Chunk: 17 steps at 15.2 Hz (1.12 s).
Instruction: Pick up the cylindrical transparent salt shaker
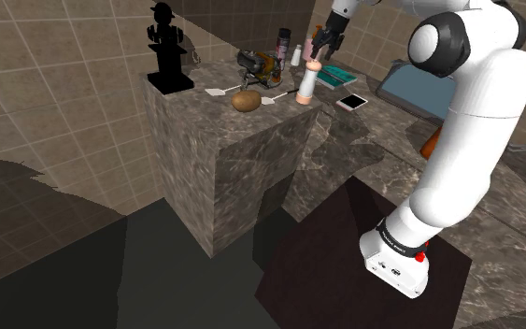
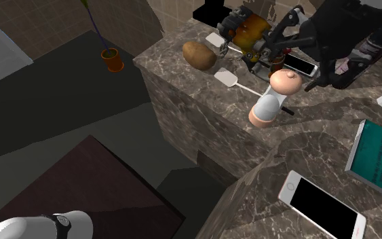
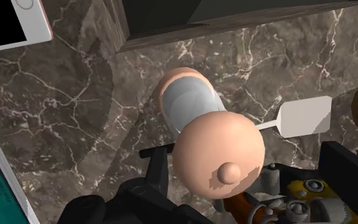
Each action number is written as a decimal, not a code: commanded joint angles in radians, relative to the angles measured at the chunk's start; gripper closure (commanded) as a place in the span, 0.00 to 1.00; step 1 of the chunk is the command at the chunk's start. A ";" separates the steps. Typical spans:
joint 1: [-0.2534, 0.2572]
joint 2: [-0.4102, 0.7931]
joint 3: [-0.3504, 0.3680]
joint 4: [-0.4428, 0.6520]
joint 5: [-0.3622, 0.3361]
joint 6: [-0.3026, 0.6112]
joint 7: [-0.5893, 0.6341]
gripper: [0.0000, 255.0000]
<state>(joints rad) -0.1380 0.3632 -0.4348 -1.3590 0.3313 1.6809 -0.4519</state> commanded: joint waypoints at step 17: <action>0.003 0.016 0.005 -0.074 0.013 0.084 -0.022 1.00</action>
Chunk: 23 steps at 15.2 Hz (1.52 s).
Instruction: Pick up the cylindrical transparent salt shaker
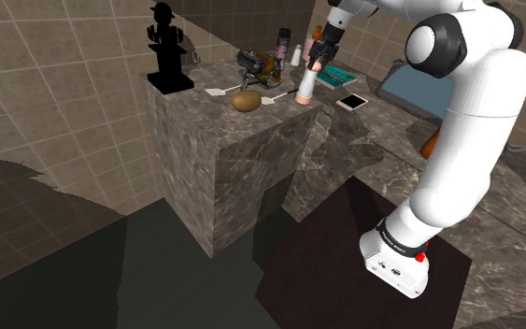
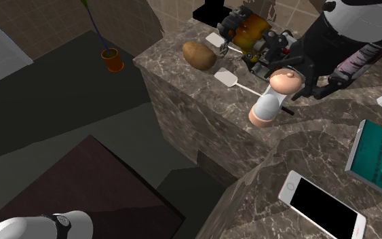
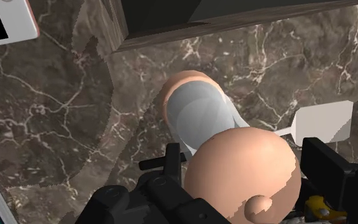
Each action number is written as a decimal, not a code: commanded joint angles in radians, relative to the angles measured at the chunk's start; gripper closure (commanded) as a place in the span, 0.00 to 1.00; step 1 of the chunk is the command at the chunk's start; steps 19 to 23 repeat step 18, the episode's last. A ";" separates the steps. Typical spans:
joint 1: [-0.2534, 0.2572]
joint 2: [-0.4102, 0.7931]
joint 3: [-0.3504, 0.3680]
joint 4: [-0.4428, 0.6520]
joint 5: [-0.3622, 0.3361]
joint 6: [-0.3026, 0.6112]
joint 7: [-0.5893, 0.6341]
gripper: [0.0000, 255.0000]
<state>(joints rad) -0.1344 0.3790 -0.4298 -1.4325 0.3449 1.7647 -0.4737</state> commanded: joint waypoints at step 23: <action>-0.039 0.033 -0.003 0.249 0.007 -0.214 0.037 1.00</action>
